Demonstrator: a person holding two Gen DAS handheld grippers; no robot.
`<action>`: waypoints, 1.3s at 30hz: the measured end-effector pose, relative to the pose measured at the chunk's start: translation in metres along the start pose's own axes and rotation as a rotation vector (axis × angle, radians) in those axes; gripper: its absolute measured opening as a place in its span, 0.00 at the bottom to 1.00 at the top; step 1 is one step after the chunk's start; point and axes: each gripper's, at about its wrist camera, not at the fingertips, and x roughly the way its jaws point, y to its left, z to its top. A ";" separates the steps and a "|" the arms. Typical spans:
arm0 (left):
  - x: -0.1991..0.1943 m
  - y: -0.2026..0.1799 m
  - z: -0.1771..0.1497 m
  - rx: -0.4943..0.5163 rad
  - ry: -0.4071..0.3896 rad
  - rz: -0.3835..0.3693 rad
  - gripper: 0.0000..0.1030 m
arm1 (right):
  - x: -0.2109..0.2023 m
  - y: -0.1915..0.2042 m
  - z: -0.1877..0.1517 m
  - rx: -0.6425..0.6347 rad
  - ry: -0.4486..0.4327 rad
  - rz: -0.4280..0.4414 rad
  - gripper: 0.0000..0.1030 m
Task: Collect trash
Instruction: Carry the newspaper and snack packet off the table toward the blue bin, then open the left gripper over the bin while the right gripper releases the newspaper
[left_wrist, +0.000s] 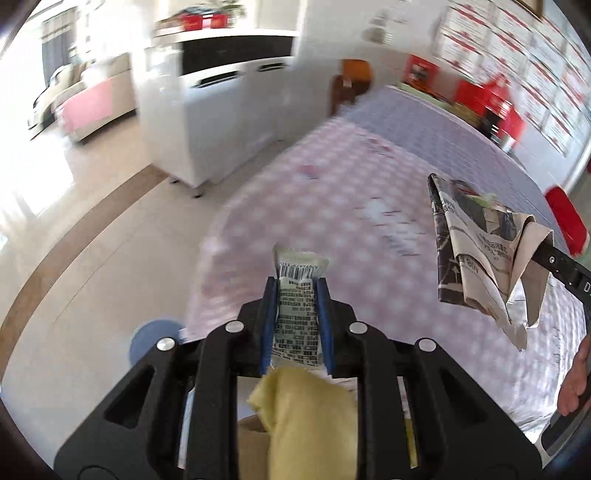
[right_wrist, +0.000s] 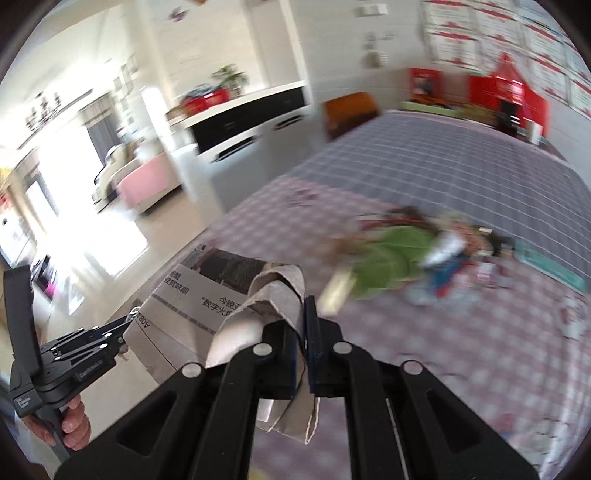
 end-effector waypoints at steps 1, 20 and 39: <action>-0.003 0.013 -0.003 -0.019 -0.004 0.013 0.20 | 0.004 0.013 0.000 -0.019 0.008 0.016 0.05; 0.006 0.181 -0.067 -0.313 0.119 0.176 0.21 | 0.090 0.200 -0.035 -0.270 0.189 0.180 0.05; -0.029 0.266 -0.126 -0.505 0.100 0.399 0.72 | 0.177 0.316 -0.078 -0.476 0.320 0.181 0.06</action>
